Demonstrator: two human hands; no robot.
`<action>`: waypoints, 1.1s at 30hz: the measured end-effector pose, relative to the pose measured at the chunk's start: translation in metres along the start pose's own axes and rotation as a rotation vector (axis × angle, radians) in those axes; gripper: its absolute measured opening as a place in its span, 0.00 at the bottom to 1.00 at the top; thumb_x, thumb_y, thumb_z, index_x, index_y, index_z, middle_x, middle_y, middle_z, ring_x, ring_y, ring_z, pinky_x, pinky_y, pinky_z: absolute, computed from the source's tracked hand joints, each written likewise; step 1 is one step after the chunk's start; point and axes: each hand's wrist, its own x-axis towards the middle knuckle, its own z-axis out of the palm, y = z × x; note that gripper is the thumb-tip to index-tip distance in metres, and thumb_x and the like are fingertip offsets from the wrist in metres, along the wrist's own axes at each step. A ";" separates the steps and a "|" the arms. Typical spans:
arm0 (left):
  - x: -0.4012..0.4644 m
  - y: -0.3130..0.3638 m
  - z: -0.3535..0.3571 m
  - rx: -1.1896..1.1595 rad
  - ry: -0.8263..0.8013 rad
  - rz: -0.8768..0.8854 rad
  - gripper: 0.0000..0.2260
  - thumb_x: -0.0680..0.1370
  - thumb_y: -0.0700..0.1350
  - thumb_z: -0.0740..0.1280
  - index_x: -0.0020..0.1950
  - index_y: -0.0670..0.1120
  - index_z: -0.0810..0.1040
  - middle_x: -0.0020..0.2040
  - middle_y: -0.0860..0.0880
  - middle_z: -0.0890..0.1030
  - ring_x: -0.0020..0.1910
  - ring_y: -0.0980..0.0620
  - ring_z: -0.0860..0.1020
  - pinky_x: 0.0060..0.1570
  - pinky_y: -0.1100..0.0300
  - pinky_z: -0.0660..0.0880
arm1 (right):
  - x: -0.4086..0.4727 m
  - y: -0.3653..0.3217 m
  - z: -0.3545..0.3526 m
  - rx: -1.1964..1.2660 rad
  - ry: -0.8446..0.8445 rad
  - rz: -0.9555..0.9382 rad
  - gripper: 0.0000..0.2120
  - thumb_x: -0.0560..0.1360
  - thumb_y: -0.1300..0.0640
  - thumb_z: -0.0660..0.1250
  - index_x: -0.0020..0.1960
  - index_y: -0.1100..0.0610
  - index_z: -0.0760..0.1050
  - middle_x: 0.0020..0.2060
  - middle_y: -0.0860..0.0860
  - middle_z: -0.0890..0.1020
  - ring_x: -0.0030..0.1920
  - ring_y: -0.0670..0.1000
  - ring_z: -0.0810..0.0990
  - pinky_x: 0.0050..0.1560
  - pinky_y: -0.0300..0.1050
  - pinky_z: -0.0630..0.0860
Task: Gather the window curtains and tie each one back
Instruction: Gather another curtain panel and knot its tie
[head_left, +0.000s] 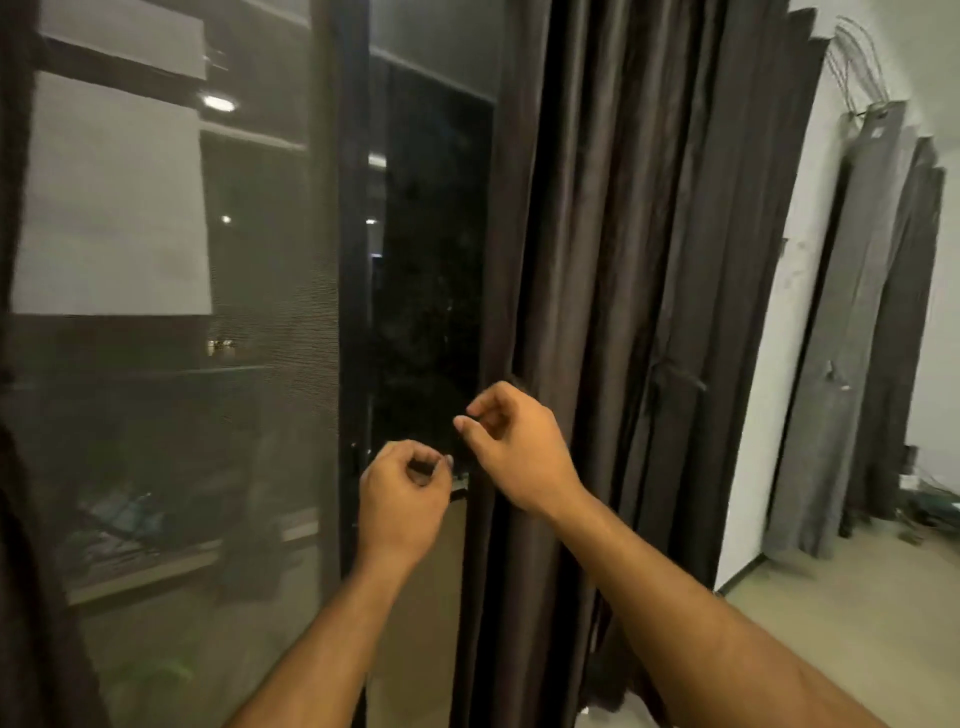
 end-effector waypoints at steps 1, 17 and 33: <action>0.005 0.004 0.021 0.003 -0.017 -0.009 0.06 0.76 0.44 0.75 0.39 0.50 0.81 0.41 0.51 0.82 0.34 0.59 0.80 0.35 0.71 0.72 | 0.008 0.018 -0.015 -0.010 0.029 0.019 0.07 0.77 0.47 0.73 0.47 0.47 0.76 0.36 0.45 0.82 0.38 0.44 0.81 0.45 0.54 0.81; 0.165 -0.003 0.185 -0.045 0.055 0.065 0.15 0.75 0.47 0.77 0.60 0.53 0.82 0.78 0.51 0.60 0.77 0.53 0.61 0.68 0.58 0.65 | 0.174 0.166 -0.067 0.033 0.211 0.009 0.17 0.76 0.43 0.74 0.60 0.48 0.75 0.50 0.41 0.80 0.49 0.41 0.80 0.54 0.46 0.82; 0.237 0.019 0.269 -0.008 -0.121 0.145 0.62 0.68 0.47 0.81 0.80 0.62 0.33 0.83 0.51 0.52 0.78 0.55 0.58 0.70 0.59 0.61 | 0.298 0.204 -0.045 0.464 -0.014 0.043 0.39 0.79 0.68 0.67 0.83 0.53 0.53 0.75 0.52 0.71 0.72 0.46 0.71 0.73 0.44 0.69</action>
